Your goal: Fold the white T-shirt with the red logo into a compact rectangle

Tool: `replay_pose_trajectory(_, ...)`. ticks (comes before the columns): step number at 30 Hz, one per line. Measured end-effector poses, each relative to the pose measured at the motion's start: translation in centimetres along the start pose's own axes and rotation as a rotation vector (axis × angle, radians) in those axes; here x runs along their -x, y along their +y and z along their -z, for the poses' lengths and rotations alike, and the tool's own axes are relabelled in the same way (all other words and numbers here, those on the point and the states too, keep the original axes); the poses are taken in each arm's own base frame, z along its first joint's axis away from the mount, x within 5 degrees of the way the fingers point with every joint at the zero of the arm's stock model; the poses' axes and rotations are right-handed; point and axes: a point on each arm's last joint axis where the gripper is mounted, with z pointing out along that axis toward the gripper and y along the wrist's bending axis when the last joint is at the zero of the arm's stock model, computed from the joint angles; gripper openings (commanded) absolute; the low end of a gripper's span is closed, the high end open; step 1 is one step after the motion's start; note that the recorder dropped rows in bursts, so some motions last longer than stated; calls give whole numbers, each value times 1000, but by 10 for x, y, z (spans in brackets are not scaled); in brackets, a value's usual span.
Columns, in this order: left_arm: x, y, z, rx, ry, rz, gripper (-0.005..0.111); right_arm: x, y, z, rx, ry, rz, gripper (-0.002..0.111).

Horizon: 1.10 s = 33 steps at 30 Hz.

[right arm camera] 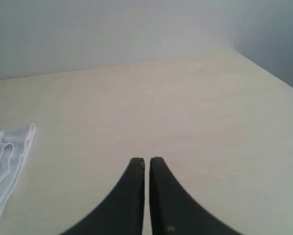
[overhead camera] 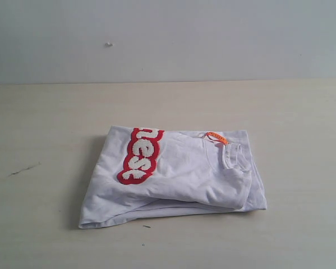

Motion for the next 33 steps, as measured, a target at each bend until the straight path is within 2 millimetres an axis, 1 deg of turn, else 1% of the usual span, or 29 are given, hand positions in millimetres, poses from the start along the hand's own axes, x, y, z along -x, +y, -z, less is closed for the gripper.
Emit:
replay_pose_trajectory(4, 0, 0, 0, 0, 0, 0, 13, 0, 0, 0, 2, 0, 1, 5)
replay_pose_trajectory(13, 0, 0, 0, 0, 0, 0, 13, 0, 6, 0, 99, 4, 13, 5)
replay_pose_trajectory(33, 0, 0, 0, 0, 0, 0, 13, 0, 7, 0, 107, 5, 15, 5)
